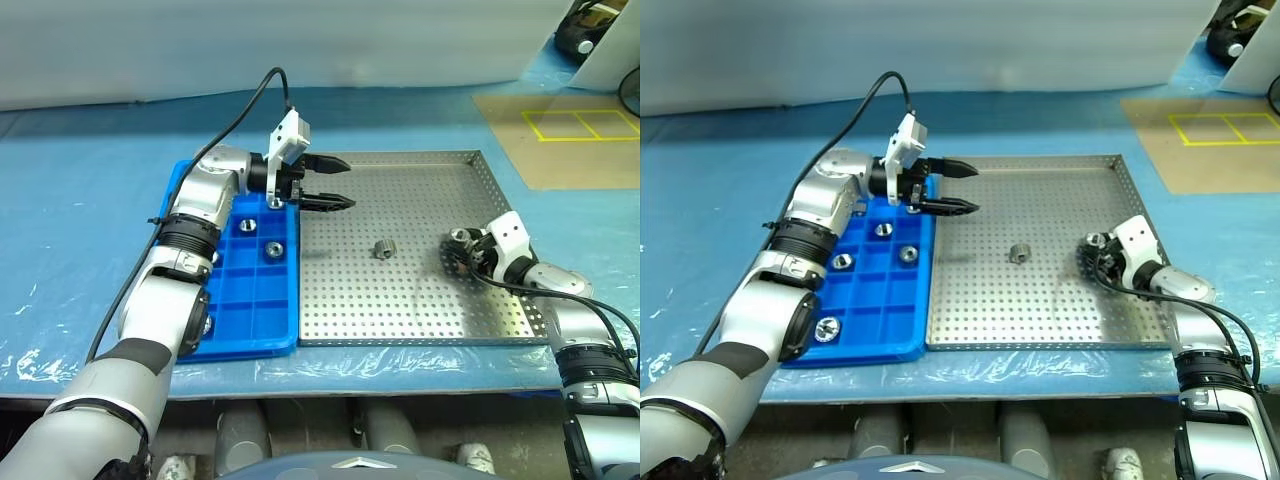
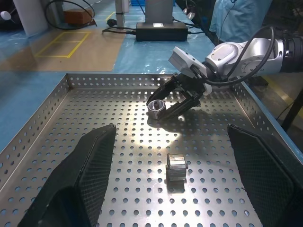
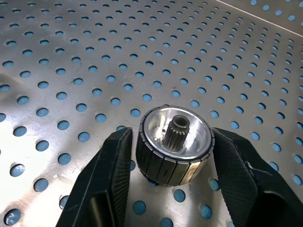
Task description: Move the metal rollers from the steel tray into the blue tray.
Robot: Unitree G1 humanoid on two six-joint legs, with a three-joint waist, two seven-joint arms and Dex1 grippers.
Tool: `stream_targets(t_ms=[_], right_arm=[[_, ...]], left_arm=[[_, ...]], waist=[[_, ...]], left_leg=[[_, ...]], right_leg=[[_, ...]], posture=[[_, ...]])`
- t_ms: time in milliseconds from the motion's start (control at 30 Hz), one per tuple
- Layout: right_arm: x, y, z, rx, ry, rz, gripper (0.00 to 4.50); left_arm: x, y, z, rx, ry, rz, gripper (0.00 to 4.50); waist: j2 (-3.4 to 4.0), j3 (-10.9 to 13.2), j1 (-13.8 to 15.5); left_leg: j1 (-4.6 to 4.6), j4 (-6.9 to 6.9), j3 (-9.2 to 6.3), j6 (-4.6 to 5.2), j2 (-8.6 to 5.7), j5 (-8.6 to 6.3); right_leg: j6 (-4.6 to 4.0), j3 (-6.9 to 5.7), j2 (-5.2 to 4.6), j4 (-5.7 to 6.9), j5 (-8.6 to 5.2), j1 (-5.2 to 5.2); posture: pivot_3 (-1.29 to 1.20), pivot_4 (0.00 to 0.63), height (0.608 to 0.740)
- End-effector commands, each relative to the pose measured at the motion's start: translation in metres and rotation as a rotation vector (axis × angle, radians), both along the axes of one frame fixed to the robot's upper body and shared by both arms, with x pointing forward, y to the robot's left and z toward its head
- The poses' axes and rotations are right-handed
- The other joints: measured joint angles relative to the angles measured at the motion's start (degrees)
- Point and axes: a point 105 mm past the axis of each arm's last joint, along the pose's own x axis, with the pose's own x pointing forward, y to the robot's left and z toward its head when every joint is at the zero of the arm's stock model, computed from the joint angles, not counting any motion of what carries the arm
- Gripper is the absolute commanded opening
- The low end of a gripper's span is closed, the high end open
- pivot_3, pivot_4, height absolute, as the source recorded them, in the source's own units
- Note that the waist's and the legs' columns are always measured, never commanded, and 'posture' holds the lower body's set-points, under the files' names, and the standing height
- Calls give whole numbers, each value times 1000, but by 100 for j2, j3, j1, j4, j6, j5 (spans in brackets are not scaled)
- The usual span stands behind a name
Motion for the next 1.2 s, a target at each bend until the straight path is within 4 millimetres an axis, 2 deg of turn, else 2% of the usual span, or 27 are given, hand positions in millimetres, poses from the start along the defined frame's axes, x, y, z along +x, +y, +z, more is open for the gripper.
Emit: stream_targets(t_ms=[33, 67, 367, 467, 500, 600, 700, 767, 967, 1100, 1200], right_arm=[[-1, -9, -4, -34, 11, -31, 1888], [-1, -8, -3, -38, 7, -23, 1643], [8, 15, 14, -70, -37, 76, 1632], [15, 45, 43, -40, -110, 177, 1632], [16, 60, 58, -22, -141, 231, 1632], [14, 92, 84, 16, -178, 348, 1632], [1, 142, 101, 17, -178, 573, 1632], [-9, 173, 106, 23, -164, 708, 1632], [-25, 225, 102, 55, -94, 936, 1632], [-36, 243, 99, 71, -68, 1033, 1632], [-57, 254, 97, 109, -6, 1143, 1632]], left_arm=[[-2, 4, 10, -19, -38, 4, 4022], [-1, 8, 13, -25, -38, 13, 4022], [20, 60, 41, -49, -62, 182, 4022], [21, 80, 52, -78, -52, 229, 4022], [20, 88, 54, -84, -54, 244, 4022], [16, 101, 54, -83, -77, 263, 4022], [8, 118, 46, -63, -51, 291, 4022], [-1, 126, 38, -35, -39, 297, 4022], [-31, 134, 12, 49, -21, 318, 4022], [-48, 136, 5, 55, 15, 342, 4022], [-58, 136, -2, 61, 47, 363, 4022]], waist=[[0, 0, -1], [0, 0, 0], [0, 0, -17], [3, 2, -17], [7, 5, -25], [15, 9, 0], [15, 9, 20], [15, 9, 33], [15, 10, 215], [15, 10, 343], [15, 10, 382]], left_leg=[[0, 0, 0, 0, 0, 0], [0, 0, 0, 0, 0, 0], [1, -4, 0, -2, 4, 0], [2, -9, 0, -6, 4, 2], [1, -11, 0, -8, 5, 3], [-7, -25, 0, -18, 6, 10], [-5, -39, 0, -24, 8, 13], [-2, -51, -1, -37, 13, 21], [-15, -74, -6, -57, 20, 32], [-16, -76, -12, -67, 22, 38], [-14, -76, -18, -74, 21, 41]], right_leg=[[0, 0, 0, 0, 0, 0], [0, 0, 0, -1, 0, 0], [0, 0, 4, -2, 0, -3], [0, 0, 5, -1, 0, -6], [0, 1, 7, 0, 0, -12], [0, 3, 12, 4, 0, -28], [0, -3, 12, 3, 0, -27], [0, -8, 14, 3, 0, -27], [-9, -23, 11, 3, -5, -37], [-12, -32, 9, 8, -7, -37], [-12, -36, 8, 10, -7, -36]], posture=[[-302, 150, 740], [-298, 150, 740], [-272, 150, 740], [-257, 150, 740], [-249, 150, 740], [-234, 150, 740], [-176, 150, 740], [-148, 150, 740], [-29, 150, 740], [36, 150, 740], [57, 150, 740]])
